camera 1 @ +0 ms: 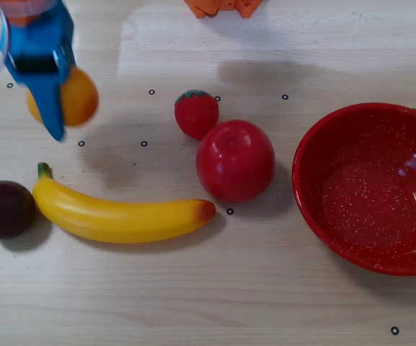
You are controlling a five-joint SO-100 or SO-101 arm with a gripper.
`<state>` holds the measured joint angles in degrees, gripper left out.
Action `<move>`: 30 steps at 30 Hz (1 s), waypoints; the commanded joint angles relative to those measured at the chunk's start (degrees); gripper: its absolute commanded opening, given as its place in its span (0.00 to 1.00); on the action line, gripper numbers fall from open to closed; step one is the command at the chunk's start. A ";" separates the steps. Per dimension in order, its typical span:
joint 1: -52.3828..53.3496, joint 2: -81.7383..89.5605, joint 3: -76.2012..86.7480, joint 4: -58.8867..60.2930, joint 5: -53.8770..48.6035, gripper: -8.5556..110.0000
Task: Put the peach in the red bowl.
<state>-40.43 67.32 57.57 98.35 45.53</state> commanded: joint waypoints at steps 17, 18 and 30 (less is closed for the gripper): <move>38.85 34.01 -8.79 -1.49 -42.36 0.07; 41.48 34.72 -7.65 -2.81 -43.68 0.07; 62.67 30.85 9.23 -19.69 -43.51 0.07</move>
<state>20.04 97.91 69.17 81.91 -0.62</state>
